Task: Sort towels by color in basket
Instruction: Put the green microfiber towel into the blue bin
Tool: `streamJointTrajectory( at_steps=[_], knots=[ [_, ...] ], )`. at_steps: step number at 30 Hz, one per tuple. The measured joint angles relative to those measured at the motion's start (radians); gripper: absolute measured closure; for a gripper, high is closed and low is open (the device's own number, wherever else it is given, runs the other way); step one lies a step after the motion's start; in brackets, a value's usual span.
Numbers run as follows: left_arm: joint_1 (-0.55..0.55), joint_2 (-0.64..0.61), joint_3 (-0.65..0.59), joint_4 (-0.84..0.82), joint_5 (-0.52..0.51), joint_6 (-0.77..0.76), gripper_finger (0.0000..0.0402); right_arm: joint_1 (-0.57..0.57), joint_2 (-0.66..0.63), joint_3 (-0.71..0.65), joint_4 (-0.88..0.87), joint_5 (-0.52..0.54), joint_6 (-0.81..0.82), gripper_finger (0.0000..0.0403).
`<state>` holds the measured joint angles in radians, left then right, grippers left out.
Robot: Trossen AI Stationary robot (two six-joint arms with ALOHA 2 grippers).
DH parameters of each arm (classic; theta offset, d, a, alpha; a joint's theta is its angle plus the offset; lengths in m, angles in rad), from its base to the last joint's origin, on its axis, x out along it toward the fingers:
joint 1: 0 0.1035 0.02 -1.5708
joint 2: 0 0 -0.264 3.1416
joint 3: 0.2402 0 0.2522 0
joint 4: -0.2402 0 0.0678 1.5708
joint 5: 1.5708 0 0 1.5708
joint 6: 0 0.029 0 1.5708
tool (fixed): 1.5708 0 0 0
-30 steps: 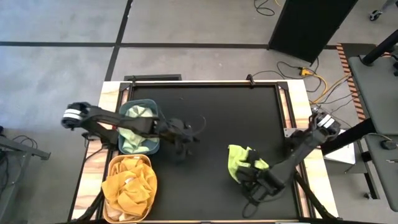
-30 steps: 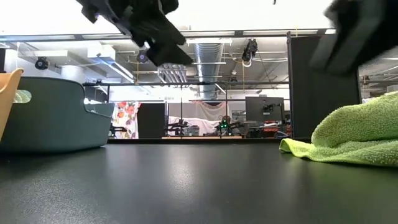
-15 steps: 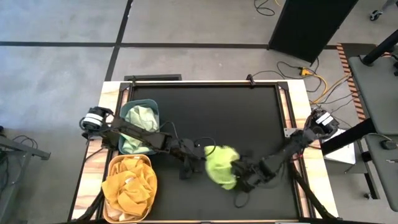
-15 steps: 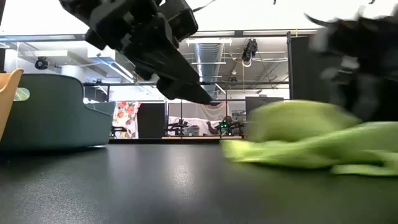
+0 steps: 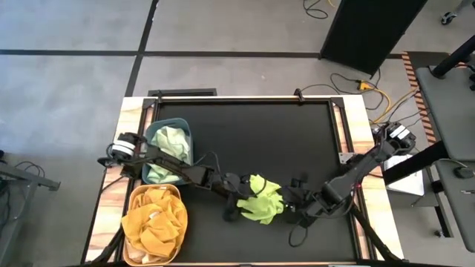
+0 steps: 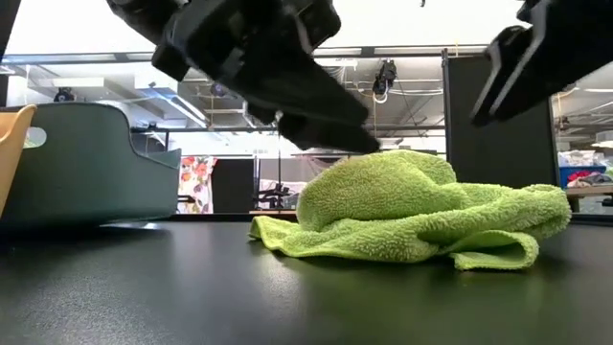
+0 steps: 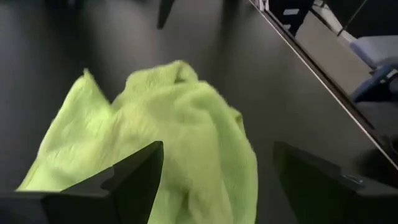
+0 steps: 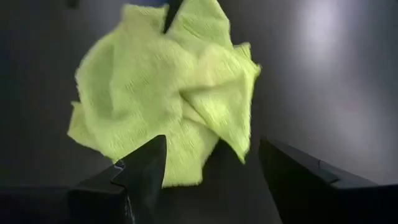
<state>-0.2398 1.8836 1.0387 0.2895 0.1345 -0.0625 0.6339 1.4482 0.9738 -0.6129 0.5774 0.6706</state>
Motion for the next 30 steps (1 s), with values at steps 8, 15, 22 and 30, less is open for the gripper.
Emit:
streamJointTrajectory(
  at_steps=[8, 15, 22, 30],
  knots=[
    [0.000, 0.135, 0.159, -0.135, -0.045, -0.007, 0.0115, 0.075, -0.005, -0.021, -0.064, -0.001, 0.125, 0.0128],
    [-0.001, 0.242, 0.310, -0.363, -0.106, -0.024, 0.0115, 0.103, -0.005, -0.046, -0.064, 0.000, 0.158, 0.0112],
    [-0.009, 0.241, 0.417, -0.529, -0.127, -0.008, 0.0115, 0.102, -0.005, -0.046, -0.063, 0.002, 0.161, 0.0114],
    [-0.041, 0.085, 0.444, -0.697, -0.293, 0.031, 0.0115, 0.101, -0.005, -0.049, -0.063, 0.001, 0.185, 0.0121]
  ],
)
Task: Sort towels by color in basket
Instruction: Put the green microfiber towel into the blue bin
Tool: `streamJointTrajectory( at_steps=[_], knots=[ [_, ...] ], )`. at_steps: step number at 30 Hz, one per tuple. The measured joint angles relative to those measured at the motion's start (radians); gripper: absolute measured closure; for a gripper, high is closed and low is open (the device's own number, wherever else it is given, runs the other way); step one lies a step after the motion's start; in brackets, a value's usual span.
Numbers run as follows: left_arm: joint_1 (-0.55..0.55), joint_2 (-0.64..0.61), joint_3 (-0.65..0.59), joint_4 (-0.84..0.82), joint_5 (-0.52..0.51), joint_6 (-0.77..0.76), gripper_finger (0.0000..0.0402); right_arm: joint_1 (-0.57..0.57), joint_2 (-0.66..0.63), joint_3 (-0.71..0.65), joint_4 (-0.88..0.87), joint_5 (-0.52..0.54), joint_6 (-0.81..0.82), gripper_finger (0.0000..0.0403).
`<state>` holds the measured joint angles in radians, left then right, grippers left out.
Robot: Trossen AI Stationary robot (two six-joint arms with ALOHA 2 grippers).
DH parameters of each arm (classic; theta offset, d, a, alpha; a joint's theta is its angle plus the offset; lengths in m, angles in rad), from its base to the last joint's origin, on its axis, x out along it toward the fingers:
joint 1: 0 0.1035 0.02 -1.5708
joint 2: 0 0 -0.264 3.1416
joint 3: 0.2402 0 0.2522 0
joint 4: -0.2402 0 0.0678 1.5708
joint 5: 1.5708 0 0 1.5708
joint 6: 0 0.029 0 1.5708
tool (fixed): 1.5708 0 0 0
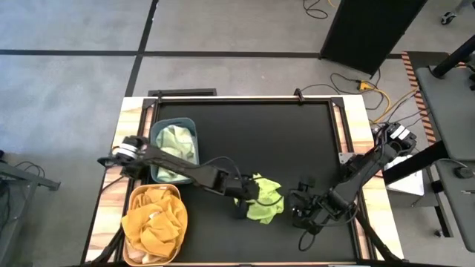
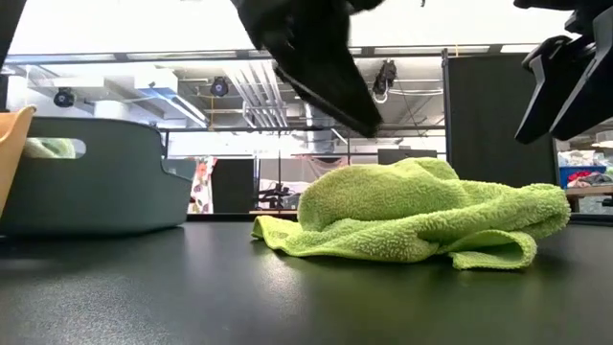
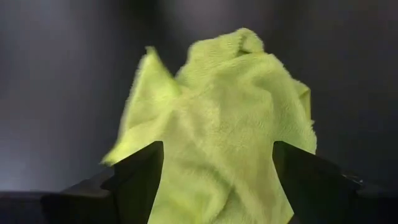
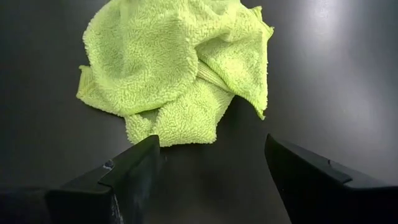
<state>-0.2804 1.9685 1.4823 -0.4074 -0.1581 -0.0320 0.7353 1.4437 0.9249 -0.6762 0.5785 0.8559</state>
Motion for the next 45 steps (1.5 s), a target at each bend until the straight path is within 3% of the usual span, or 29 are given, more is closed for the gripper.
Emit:
streamJointTrajectory(
  at_steps=[4, 8, 13, 20, 24, 29, 31, 33, 37, 45],
  knots=[
    [-0.018, -0.103, -0.077, 0.019, -0.109, -0.030, 0.0115, 0.000, 0.000, -0.009, 0.001, 0.001, 0.011, 0.0114],
    [-0.009, -0.120, -0.215, 0.223, -0.121, -0.089, 0.0115, 0.000, 0.000, -0.023, 0.008, 0.027, 0.011, 0.0105],
    [0.007, -0.041, -0.323, 0.528, 0.035, -0.118, 0.0115, 0.000, 0.000, -0.046, 0.045, 0.035, 0.011, 0.0097],
    [0.015, 0.156, -0.253, 0.565, -0.019, -0.120, 0.0129, 0.000, 0.000, -0.055, 0.050, 0.030, 0.011, 0.0088],
    [0.016, 0.233, -0.199, 0.562, -0.029, -0.091, 0.0178, 0.011, -0.003, -0.004, -0.015, 0.017, 0.037, 0.0091],
    [0.017, 0.249, -0.196, 0.560, -0.027, -0.085, 0.0300, 0.048, -0.003, 0.049, -0.062, 0.016, 0.036, 0.0107],
    [0.015, 0.230, -0.199, 0.551, -0.026, -0.081, 0.0359, 0.063, -0.003, 0.057, -0.062, 0.017, 0.034, 0.0113],
    [0.012, 0.202, -0.205, 0.540, -0.023, -0.072, 0.0381, 0.076, -0.003, 0.057, -0.063, 0.017, 0.041, 0.0119],
    [-0.009, 0.097, -0.215, 0.418, -0.039, -0.035, 0.0369, 0.100, -0.003, 0.053, -0.066, 0.016, 0.078, 0.0130],
    [-0.106, -0.250, -0.254, 0.178, -0.268, 0.002, 0.0378, 0.116, -0.003, 0.049, -0.066, 0.025, 0.104, 0.0143]
  ],
)
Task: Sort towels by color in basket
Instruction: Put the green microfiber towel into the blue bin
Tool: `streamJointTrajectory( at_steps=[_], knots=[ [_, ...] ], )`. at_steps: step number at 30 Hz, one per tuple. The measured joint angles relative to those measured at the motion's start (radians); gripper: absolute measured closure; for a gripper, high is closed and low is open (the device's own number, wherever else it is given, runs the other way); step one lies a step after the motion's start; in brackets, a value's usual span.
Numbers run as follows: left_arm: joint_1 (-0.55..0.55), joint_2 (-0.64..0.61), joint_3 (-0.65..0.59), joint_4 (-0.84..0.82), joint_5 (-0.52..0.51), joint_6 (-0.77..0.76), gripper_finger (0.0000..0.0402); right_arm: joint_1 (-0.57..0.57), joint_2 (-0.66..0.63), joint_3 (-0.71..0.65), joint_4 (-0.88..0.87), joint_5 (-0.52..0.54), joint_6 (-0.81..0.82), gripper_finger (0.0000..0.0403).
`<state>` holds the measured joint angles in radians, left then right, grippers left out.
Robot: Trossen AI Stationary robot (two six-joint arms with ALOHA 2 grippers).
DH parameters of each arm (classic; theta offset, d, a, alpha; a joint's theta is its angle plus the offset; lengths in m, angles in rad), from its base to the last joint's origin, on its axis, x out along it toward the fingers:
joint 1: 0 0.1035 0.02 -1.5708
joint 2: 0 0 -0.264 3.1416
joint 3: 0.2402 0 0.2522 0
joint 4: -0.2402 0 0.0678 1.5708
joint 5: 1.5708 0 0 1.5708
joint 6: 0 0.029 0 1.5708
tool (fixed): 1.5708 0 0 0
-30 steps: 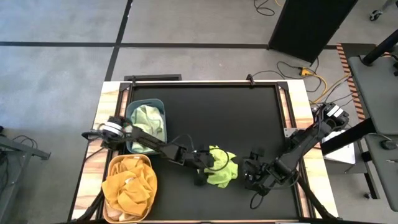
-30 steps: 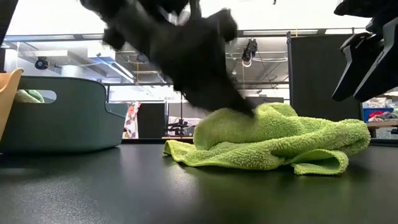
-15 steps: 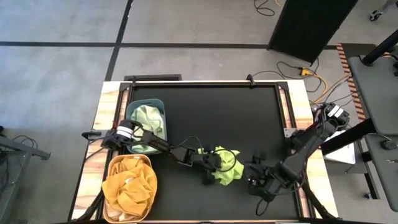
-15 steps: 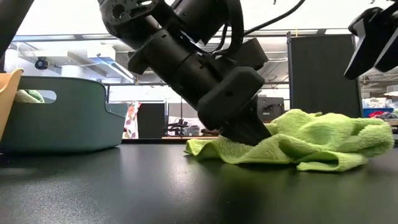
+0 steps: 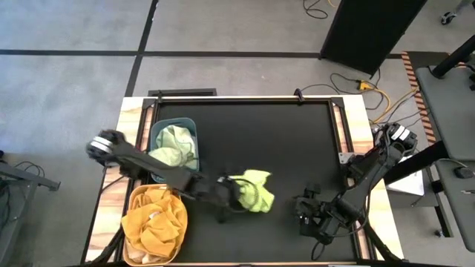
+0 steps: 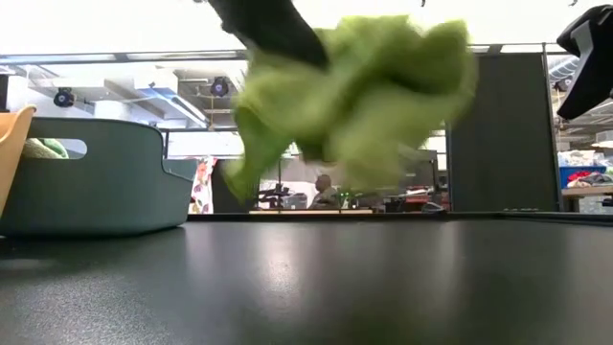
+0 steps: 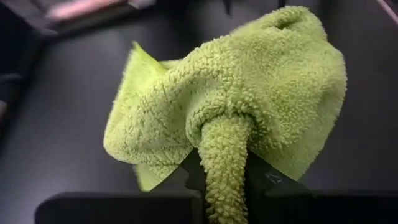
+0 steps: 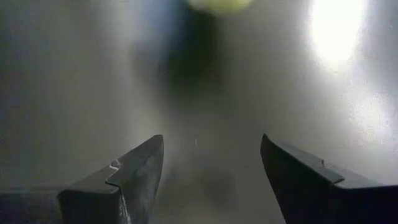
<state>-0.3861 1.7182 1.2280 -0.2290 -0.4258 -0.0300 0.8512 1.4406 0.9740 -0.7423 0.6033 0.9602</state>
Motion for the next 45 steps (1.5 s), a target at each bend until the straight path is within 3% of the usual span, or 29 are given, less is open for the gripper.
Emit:
streamJointTrajectory(
  at_steps=[5, 10, 12, 15, 18, 20, 25, 29, 33, 45],
  knots=[
    [-0.074, -0.252, -0.044, -0.087, -0.216, -0.041, 0.0376, 0.000, 0.000, -0.003, 0.004, 0.001, 0.001, 0.0144],
    [-0.096, -0.481, -0.127, -0.104, -0.280, -0.175, 0.0375, 0.000, 0.000, -0.006, 0.023, 0.002, 0.002, 0.0136],
    [-0.090, -0.571, -0.161, -0.138, -0.365, -0.298, 0.0375, -0.001, 0.000, -0.006, 0.023, 0.002, 0.002, 0.0134],
    [-0.066, -0.673, -0.199, -0.344, -0.518, -0.563, 0.0374, -0.001, 0.000, -0.006, 0.023, 0.003, 0.002, 0.0133],
    [-0.024, -0.762, -0.229, -0.546, -0.548, -0.847, 0.0374, -0.001, 0.000, -0.006, 0.023, 0.003, 0.002, 0.0138],
    [0.008, -0.807, -0.247, -0.635, -0.535, -0.961, 0.0374, -0.001, 0.000, -0.006, 0.023, 0.003, 0.002, 0.0143],
    [0.084, -0.854, -0.258, -0.822, -0.471, -1.029, 0.0374, -0.001, 0.000, -0.006, 0.024, 0.004, -0.001, 0.0152],
    [0.144, -0.834, -0.258, -0.952, -0.431, -1.132, 0.0374, -0.001, 0.000, -0.006, 0.024, 0.004, 0.000, 0.0156],
    [0.221, -0.791, -0.259, -1.065, -0.324, -1.236, 0.0374, -0.001, 0.001, -0.006, 0.023, 0.004, 0.000, 0.0152],
    [0.458, -0.622, -0.348, -1.066, -0.048, -1.236, 0.0374, -0.001, 0.001, -0.006, 0.024, 0.027, -0.002, 0.0141]
  ],
)
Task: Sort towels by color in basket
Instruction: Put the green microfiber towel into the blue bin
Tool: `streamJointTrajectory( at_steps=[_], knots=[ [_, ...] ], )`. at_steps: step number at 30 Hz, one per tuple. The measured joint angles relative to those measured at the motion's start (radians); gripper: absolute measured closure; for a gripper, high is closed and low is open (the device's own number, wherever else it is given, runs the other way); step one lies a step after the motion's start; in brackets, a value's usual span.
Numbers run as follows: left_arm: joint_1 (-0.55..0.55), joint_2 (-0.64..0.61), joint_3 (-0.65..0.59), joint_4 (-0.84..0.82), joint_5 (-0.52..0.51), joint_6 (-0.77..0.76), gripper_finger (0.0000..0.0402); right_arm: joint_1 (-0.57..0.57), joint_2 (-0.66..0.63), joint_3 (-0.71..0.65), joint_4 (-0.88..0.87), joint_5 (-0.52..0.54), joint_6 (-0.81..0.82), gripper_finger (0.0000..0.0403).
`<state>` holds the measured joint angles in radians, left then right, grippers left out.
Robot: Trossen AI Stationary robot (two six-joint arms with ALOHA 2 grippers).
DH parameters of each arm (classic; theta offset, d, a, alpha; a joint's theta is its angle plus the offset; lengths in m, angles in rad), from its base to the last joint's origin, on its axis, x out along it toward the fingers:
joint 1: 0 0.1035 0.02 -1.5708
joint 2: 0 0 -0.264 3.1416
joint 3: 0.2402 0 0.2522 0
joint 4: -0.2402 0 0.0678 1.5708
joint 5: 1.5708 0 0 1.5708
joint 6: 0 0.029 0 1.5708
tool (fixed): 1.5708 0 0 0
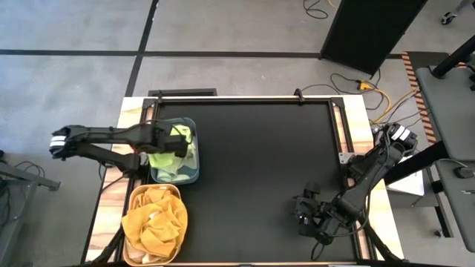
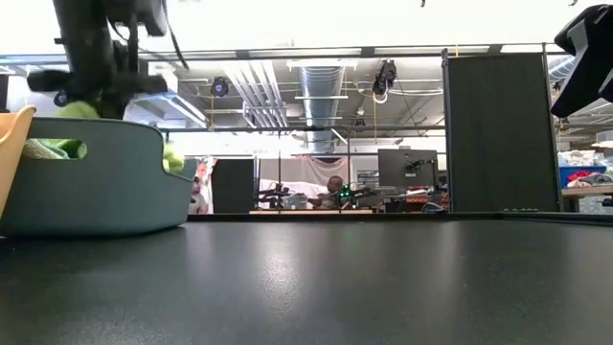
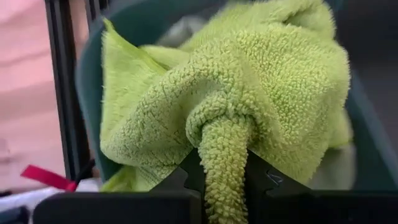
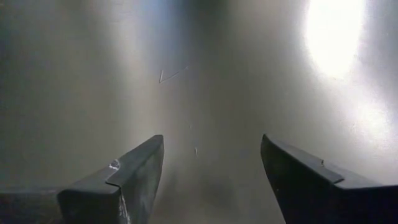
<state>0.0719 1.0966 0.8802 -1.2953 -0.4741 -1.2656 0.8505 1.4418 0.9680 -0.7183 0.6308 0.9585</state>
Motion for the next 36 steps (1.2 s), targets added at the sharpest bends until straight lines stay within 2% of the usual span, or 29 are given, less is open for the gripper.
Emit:
streamJointTrajectory(
  at_steps=[5, 11, 16, 21, 25, 31, 36],
  knots=[
    [0.066, 0.064, -0.070, 0.084, 0.073, 0.060, 0.0374, 0.000, 0.000, 0.000, 0.000, 0.000, 0.000, 0.0153],
    [0.102, 0.154, -0.126, 0.263, 0.078, 0.147, 0.0374, 0.000, 0.000, 0.000, 0.000, 0.000, 0.000, 0.0160],
    [0.103, 0.243, -0.125, 0.301, 0.096, 0.198, 0.0370, 0.000, 0.000, 0.000, 0.001, 0.000, 0.000, 0.0153],
    [0.101, 0.306, -0.122, 0.301, 0.069, 0.245, 0.0344, 0.000, 0.000, 0.000, 0.002, 0.000, 0.000, 0.0142],
    [0.099, 0.312, -0.118, 0.297, 0.074, 0.302, 0.0311, 0.000, 0.000, 0.000, 0.004, 0.000, 0.000, 0.0133],
    [0.059, 0.259, 0.004, 0.292, 0.103, 0.330, 0.0262, 0.000, 0.000, 0.000, 0.006, 0.000, 0.000, 0.0124],
    [-0.018, 0.220, 0.132, 0.287, 0.095, 0.374, 0.0244, 0.000, 0.000, 0.000, 0.017, 0.000, 0.011, 0.0118]
  ],
)
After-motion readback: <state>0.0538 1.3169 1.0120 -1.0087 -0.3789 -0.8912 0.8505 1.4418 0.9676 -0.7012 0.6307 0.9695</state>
